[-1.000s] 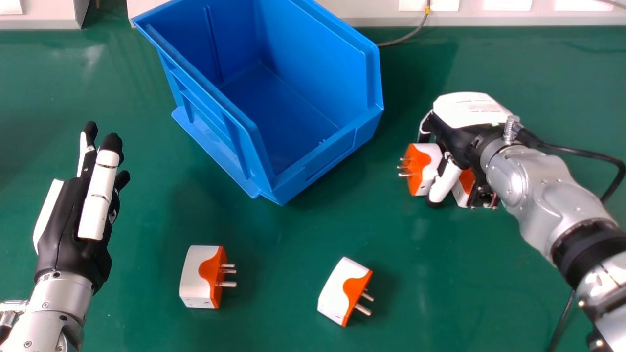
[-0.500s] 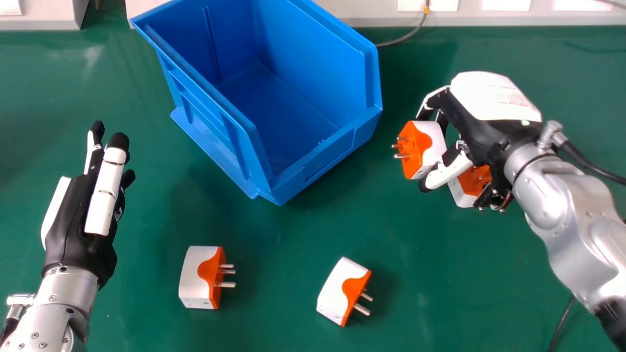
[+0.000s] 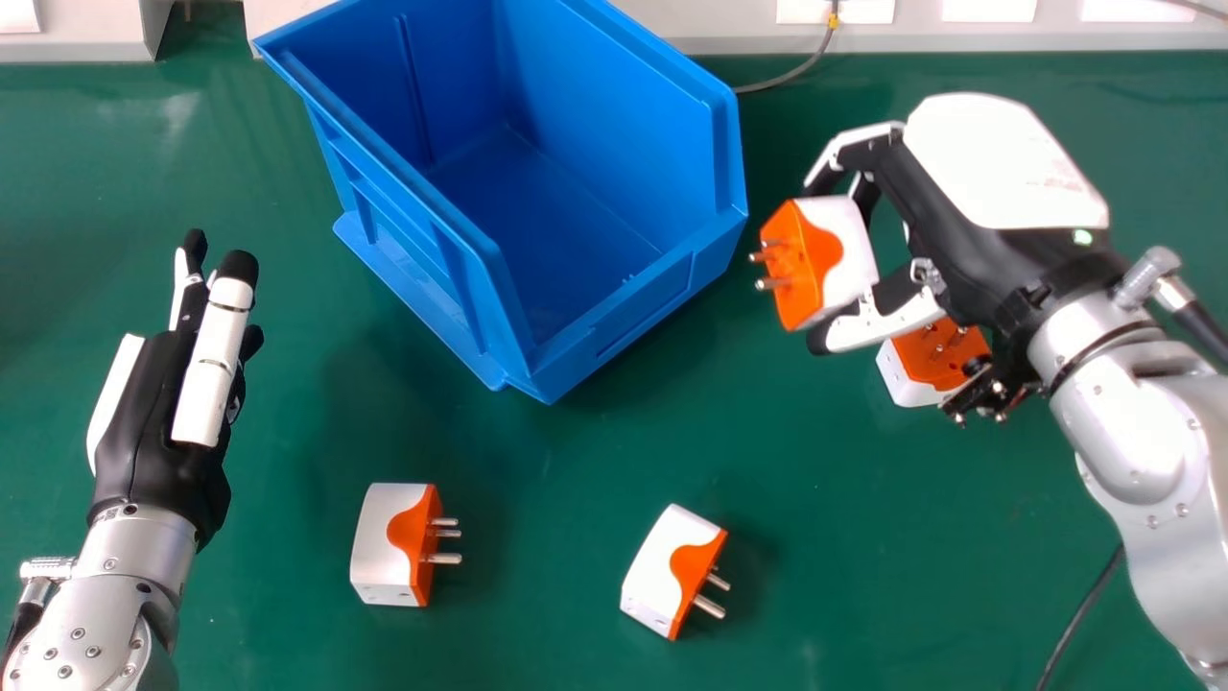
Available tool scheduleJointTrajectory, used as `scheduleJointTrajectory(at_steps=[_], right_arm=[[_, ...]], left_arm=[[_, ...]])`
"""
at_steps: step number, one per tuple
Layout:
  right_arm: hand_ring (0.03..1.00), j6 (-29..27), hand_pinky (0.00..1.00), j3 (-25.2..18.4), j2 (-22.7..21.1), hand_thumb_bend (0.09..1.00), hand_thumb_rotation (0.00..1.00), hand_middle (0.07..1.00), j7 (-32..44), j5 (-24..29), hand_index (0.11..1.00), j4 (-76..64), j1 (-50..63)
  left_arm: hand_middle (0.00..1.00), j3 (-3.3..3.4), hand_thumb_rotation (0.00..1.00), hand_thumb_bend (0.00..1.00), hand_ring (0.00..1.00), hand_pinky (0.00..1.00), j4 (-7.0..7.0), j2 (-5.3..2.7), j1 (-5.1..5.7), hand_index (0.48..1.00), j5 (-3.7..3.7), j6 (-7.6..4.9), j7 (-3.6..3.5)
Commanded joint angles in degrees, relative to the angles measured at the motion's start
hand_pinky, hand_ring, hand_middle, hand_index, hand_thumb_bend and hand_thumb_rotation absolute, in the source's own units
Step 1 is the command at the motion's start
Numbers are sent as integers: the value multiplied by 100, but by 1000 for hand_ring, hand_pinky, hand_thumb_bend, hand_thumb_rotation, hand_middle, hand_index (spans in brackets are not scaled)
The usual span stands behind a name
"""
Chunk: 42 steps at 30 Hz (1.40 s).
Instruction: Pick all objects and put in blue box
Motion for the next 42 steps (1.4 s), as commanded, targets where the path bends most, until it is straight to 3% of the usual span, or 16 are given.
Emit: scheduleJointTrajectory(at_steps=[1, 6, 10, 19, 27, 32, 36, 38, 42], right_arm=[[100, -38, 49, -100, 44, 513, 1, 450, 41, -66, 479, -287, -164], [99, -193, 49, 24, 295, 512, 1, 444, 133, 36, 481, -228, -606], [93, -444, 45, 116, 478, 512, 1, 442, 83, 93, 481, 218, -977], [87, -878, 40, 446, 1046, 512, 1, 436, -108, 52, 481, 1720, -2220], [87, -1011, 40, 789, 1718, 510, 1, 425, -749, -179, 480, 3721, -3642], [109, -1015, 64, 1045, 2102, 507, 2, 411, -1183, -326, 481, 5111, -4449], [117, -918, 73, 1343, 2475, 508, 2, 422, -1339, -453, 480, 6328, -5179], [143, -922, 95, 1483, 2612, 509, 2, 440, -1422, -515, 483, 6814, -5456], [157, -942, 105, 1673, 2834, 512, 0, 454, -1575, -538, 487, 7496, -5789]], left_arm=[[1000, -38, 938, 541, 1000, 990, -72, 47, -135, 1000, 67, -95, 61], [1000, -184, 958, 501, 1000, 996, -477, -4, -91, 1000, 162, 214, 259], [1000, -240, 973, 487, 1000, 998, -569, 5, -82, 1000, 182, 323, 329], [1000, -279, 985, 477, 1000, 1000, -507, -51, -108, 1000, 137, 298, 358], [1000, -305, 988, 476, 1000, 1000, -594, -130, -58, 1000, 104, 313, 378], [1000, -297, 992, 477, 1000, 1000, -693, -173, 5, 1000, 93, 342, 385], [1000, -335, 993, 478, 1000, 1000, -952, -238, 135, 1000, 106, 398, 429], [1000, -334, 995, 479, 1000, 1000, -963, -252, 158, 1000, 101, 393, 425], [1000, -366, 997, 481, 1000, 1000, -1121, -307, 253, 1000, 109, 433, 447]])
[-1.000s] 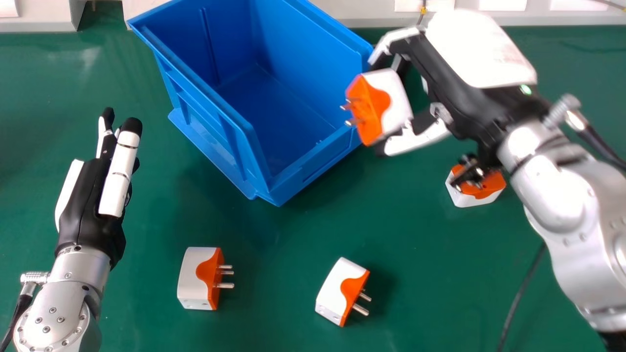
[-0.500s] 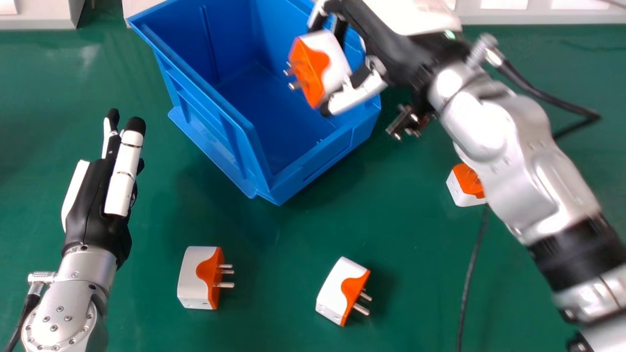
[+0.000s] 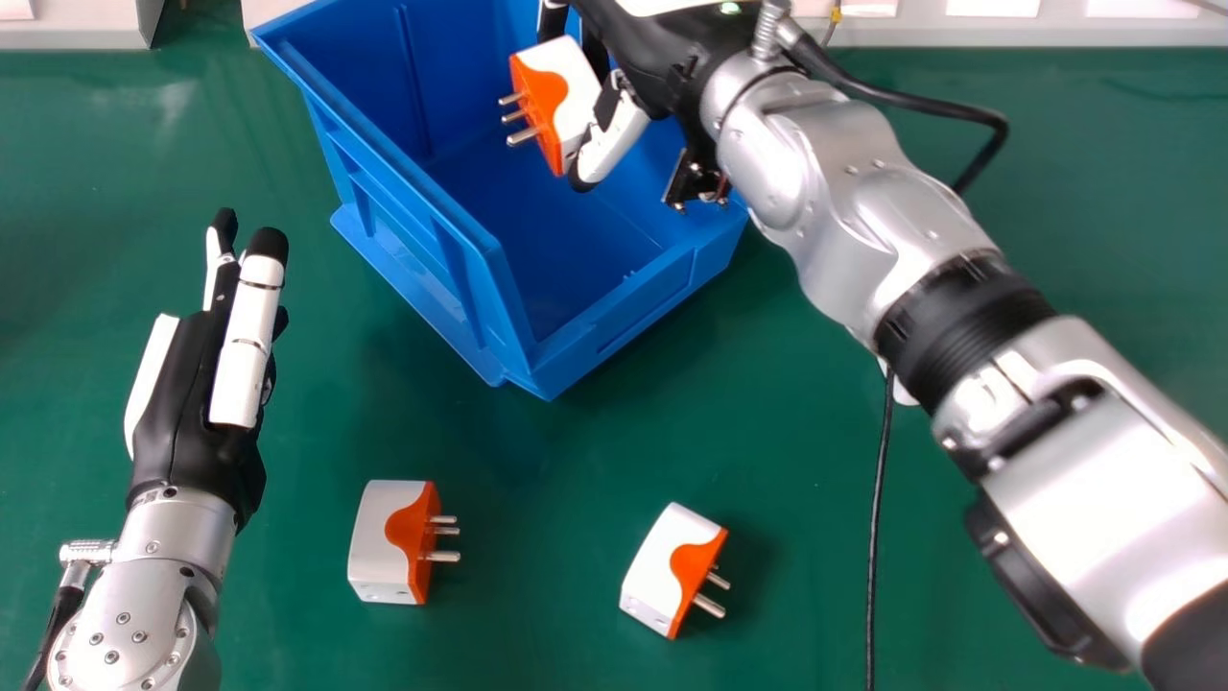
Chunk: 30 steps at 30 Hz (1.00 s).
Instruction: Pick all objects and put in blue box
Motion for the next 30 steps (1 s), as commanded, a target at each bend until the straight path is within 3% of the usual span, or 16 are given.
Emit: scheduleJointTrajectory(at_steps=[1, 8, 11, 12, 14, 17, 23, 24, 25, 27, 30], right_arm=[[159, -52, 106, 87, 132, 514, 0, 457, -235, -45, 488, 294, -490], [145, -55, 93, 482, 404, 522, 0, 465, -433, -202, 483, 919, -683], [131, -47, 79, 578, 424, 526, 0, 466, -444, -249, 480, 1003, -696], [123, -31, 72, 588, 434, 527, 0, 467, -443, -241, 478, 1026, -692], [106, 5, 55, 566, 452, 524, 41, 351, -436, -183, 477, 1054, -667], [92, 26, 43, 459, 466, 521, 77, 251, -427, -42, 475, 1054, -595], [97, 32, 46, 320, 456, 514, 111, 200, -470, 188, 472, 1064, -382], [166, 44, 105, 388, 444, 532, 168, 268, -457, 136, 521, 1045, -363], [166, 48, 105, 450, 429, 532, 168, 268, -460, 88, 521, 1028, -352], [445, 44, 351, 529, 410, 580, 288, 523, -498, 30, 678, 1015, -339], [773, 3, 674, 521, 398, 646, 419, 805, -596, 45, 869, 988, -316]], left_arm=[[1000, -42, 998, 481, 1000, 1000, -206, -61, 65, 1000, 10, -13, 29], [1000, -104, 999, 481, 1000, 1000, -643, -148, 281, 1000, 2, 185, 77], [1000, -118, 1000, 481, 1000, 1000, -807, -213, 354, 1000, 2, 287, 135], [1000, -119, 1000, 482, 1000, 1000, -835, -231, 367, 1000, -1, 310, 152], [1000, -131, 999, 483, 1000, 1000, -912, -271, 395, 1000, -2, 346, 180], [1000, -158, 999, 483, 1000, 1000, -1024, -314, 426, 1000, 7, 396, 210], [1000, -184, 999, 482, 1000, 1000, -1058, -357, 460, 1000, 68, 372, 250], [1000, -187, 999, 481, 1000, 1000, -1054, -355, 459, 1000, 82, 358, 253], [1000, -192, 999, 481, 1000, 1000, -1050, -354, 459, 1000, 94, 343, 256], [1000, -198, 1000, 482, 1000, 1000, -1042, -353, 455, 1000, 116, 321, 259], [1000, -202, 1000, 484, 1000, 1000, -1033, -350, 448, 1000, 145, 323, 264]])
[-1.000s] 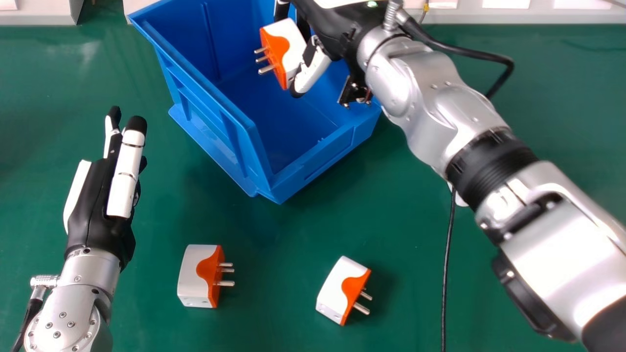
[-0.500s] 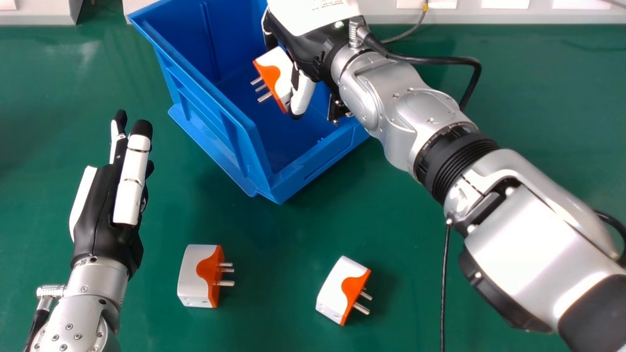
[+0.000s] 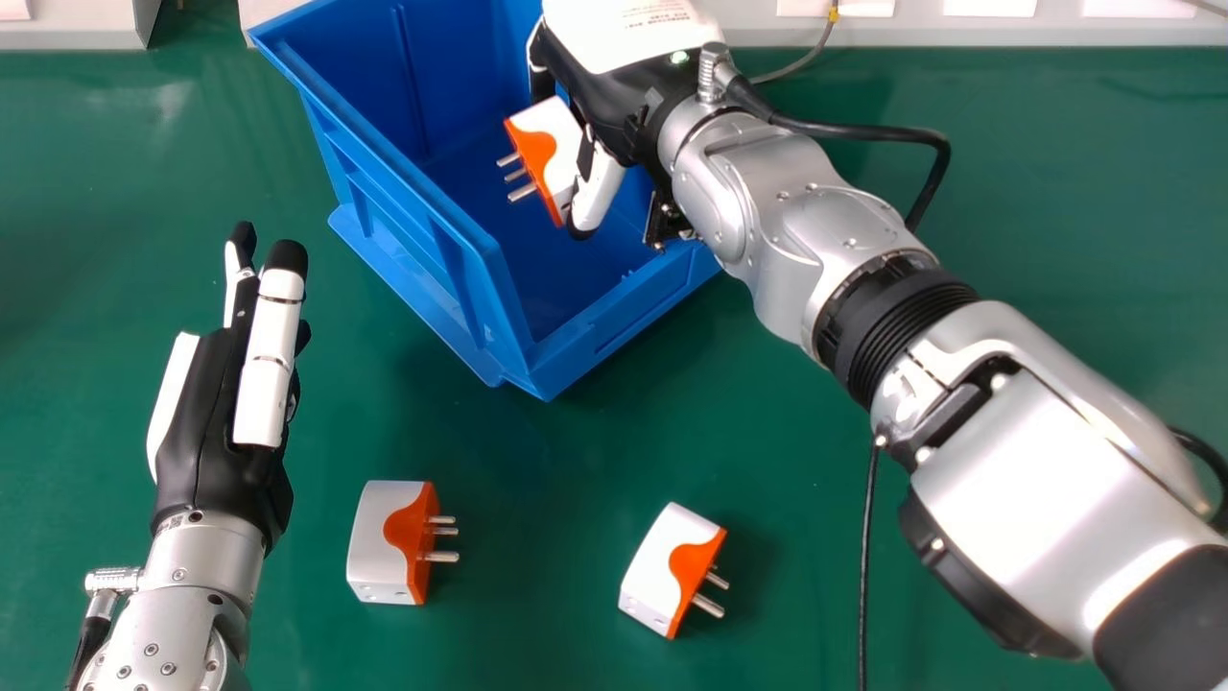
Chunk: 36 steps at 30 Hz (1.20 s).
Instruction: Pick all objects and put in blue box
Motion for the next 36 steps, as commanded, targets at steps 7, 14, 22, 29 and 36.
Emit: scheduleJointTrajectory(at_steps=[7, 14, 22, 29, 36], right_arm=[[962, -70, 889, -73, -74, 665, 477, 968, -373, 105, 978, -138, -41], [993, -136, 938, -133, -168, 583, 430, 994, -583, 162, 996, -236, 42], [1000, -138, 934, -270, -508, 460, 400, 1000, -834, 194, 1000, -943, 391], [1000, 234, 961, -632, -1402, 390, 389, 1000, -318, 133, 1000, -3761, 1644], [1000, 728, 970, -1472, -2322, 363, 353, 1000, 317, -38, 1000, -7362, 3553]], left_arm=[[1000, -37, 1000, 494, 1000, 1000, -66, 15, -82, 1000, 83, -114, 39], [1000, -42, 1000, 495, 1000, 1000, 107, 37, -218, 1000, 94, -172, 35], [1000, 11, 1000, 487, 1000, 1000, 451, 77, -409, 1000, 23, -270, -53], [1000, 44, 1000, 487, 1000, 1000, 592, 140, -527, 1000, 3, -281, -117], [1000, 155, 1000, 488, 1000, 1000, 895, 228, -705, 1000, -57, -334, -220]])
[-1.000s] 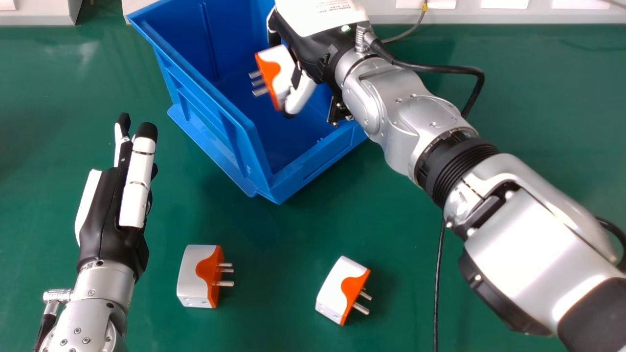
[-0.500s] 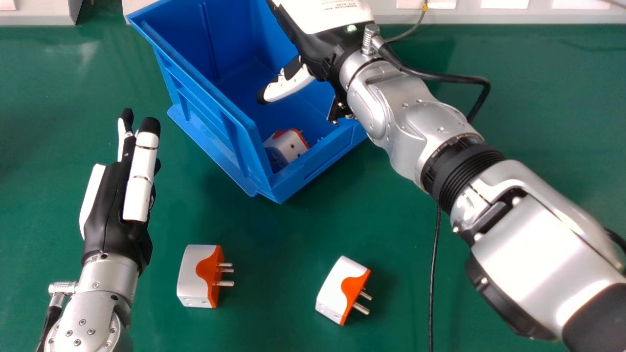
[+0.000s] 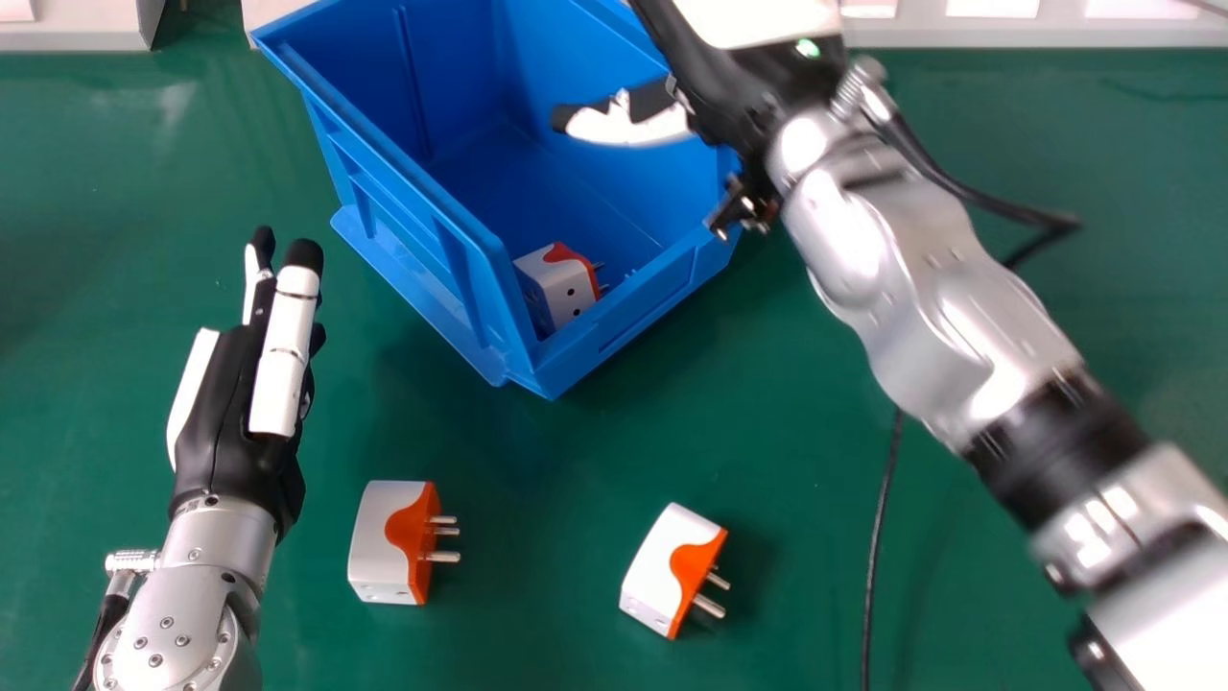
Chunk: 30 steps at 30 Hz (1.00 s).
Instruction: Pick all objects and put in blue box
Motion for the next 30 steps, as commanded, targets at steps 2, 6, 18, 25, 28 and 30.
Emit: scheduleJointTrajectory(at_steps=[2, 6, 18, 25, 28, 30], right_arm=[[1000, 305, 972, -992, -753, 361, 332, 1000, 312, -234, 1000, -2834, 1204], [1000, 408, 967, -1539, -980, 363, 337, 1000, 327, -272, 1000, -3876, 2212], [994, 1108, 919, -2779, -1152, 383, 406, 999, 1083, -633, 987, -5258, 4497], [987, 1373, 914, -2832, -1220, 392, 384, 993, 1315, -772, 983, -4557, 4669], [987, 1380, 934, -2791, -1410, 396, 380, 995, 1491, -791, 982, -4145, 4588], [987, 1359, 942, -2752, -1551, 398, 383, 996, 1640, -778, 983, -3912, 4523]], left_arm=[[1000, 120, 1000, 487, 1000, 1000, 69, 197, -280, 1000, -73, -214, -103], [1000, 184, 1000, 483, 1000, 1000, 267, 279, -396, 1000, -120, -222, -181], [1000, 304, 1000, 438, 1000, 1000, 683, 466, -560, 1000, -116, -346, -331], [1000, 407, 997, 481, 1000, 1000, 1340, 483, -713, 1000, -295, -1088, -604], [1000, 415, 984, 502, 1000, 1000, 1457, 494, -742, 1000, -300, -1235, -632], [1000, 421, 978, 510, 1000, 1000, 1494, 496, -751, 1000, -283, -1284, -632]])
